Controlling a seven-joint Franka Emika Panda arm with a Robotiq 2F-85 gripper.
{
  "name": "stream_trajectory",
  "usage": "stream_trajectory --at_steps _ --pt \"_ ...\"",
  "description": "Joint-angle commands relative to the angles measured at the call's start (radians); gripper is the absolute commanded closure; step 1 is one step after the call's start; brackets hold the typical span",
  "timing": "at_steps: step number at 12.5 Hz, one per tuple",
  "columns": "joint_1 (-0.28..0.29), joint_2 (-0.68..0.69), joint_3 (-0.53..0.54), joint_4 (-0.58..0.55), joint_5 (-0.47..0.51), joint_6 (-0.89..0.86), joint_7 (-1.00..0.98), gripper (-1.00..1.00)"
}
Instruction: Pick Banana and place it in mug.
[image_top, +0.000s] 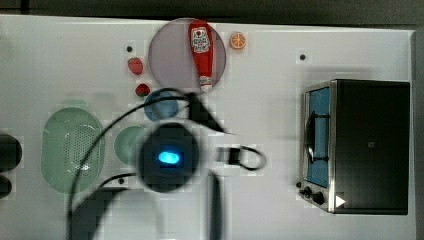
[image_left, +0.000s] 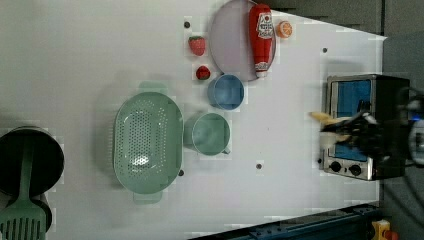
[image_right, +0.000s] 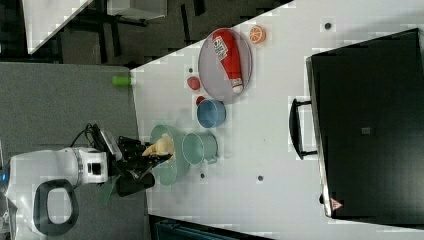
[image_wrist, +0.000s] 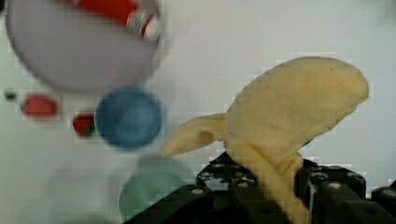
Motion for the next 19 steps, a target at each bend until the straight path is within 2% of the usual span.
stream_trajectory --at_steps 1,4,8,12,15,16,19 --pt "0.043 0.023 0.117 -0.007 0.039 0.02 0.184 0.46" --pt "0.046 0.086 0.22 -0.011 0.059 0.105 0.332 0.46" --pt "0.047 0.234 0.311 -0.021 0.05 0.24 0.558 0.46" --pt "0.048 0.377 0.317 -0.018 -0.076 0.342 0.633 0.46" --pt "0.047 0.454 0.311 -0.042 -0.084 0.442 0.682 0.46" --pt "0.048 0.469 0.311 -0.049 -0.098 0.477 0.685 0.4" --pt "0.048 0.475 0.309 -0.062 -0.108 0.515 0.691 -0.24"
